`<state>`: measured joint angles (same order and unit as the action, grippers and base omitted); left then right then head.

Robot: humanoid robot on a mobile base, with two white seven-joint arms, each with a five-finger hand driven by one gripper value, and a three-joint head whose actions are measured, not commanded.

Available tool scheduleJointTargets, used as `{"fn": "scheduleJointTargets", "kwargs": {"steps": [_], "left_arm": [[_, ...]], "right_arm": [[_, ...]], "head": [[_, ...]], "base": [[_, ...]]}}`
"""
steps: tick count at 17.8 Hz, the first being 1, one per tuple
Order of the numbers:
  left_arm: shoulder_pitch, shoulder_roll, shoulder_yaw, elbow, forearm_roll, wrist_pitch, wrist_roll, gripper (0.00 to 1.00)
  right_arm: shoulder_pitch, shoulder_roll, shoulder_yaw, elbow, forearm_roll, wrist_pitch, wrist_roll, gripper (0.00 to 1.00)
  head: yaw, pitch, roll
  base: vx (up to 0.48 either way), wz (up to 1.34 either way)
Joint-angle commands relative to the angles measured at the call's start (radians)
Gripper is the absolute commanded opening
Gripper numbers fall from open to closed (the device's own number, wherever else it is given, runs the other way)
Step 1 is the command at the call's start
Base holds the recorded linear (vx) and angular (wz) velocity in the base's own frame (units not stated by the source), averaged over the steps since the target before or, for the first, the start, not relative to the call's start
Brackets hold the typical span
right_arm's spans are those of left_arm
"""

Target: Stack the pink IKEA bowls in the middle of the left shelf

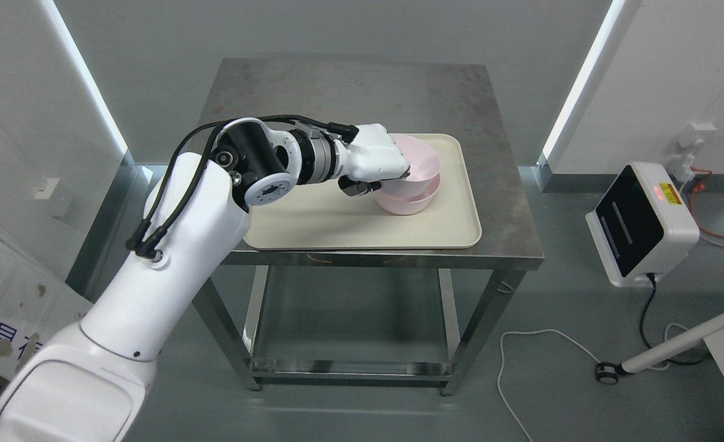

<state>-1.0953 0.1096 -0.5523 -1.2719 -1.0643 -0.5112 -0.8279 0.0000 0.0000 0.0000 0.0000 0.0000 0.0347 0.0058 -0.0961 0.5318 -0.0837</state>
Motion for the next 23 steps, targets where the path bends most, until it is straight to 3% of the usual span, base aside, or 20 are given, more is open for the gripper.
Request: {"fn": "scheduleJointTargets", "kwargs": {"steps": [1, 3, 13, 19, 23], "left_arm": [[-0.006, -0.016, 0.006, -0.004, 0.004, 0.014, 0.030, 0.58], [-0.008, -0.016, 0.006, -0.003, 0.003, 0.023, 0.030, 0.65], [-0.009, -0.022, -0.005, 0.020, -0.011, 0.086, 0.033, 0.66], [0.022, -0.037, -0.063, 0.040, -0.091, 0.092, 0.042, 0.62], [0.025, -0.082, -0.063, 0.069, -0.117, 0.094, 0.053, 0.44]], "right_arm": [[0.002, -0.017, -0.011, -0.034, 0.000, 0.001, 0.000, 1.00], [0.002, -0.017, -0.011, -0.034, 0.000, 0.001, 0.000, 1.00], [0.002, -0.017, -0.011, -0.034, 0.000, 0.001, 0.000, 1.00], [0.002, -0.017, -0.011, -0.034, 0.000, 0.001, 0.000, 1.00], [0.002, -0.017, -0.011, -0.034, 0.000, 0.001, 0.000, 1.00]], "head": [[0.0000, 0.000, 0.000], [0.0000, 0.000, 0.000], [0.0000, 0.000, 0.000], [0.0000, 0.000, 0.000], [0.0000, 0.000, 0.000]], "base": [[0.000, 0.00], [0.000, 0.00], [0.000, 0.00], [0.000, 0.00], [0.000, 0.00]]}}
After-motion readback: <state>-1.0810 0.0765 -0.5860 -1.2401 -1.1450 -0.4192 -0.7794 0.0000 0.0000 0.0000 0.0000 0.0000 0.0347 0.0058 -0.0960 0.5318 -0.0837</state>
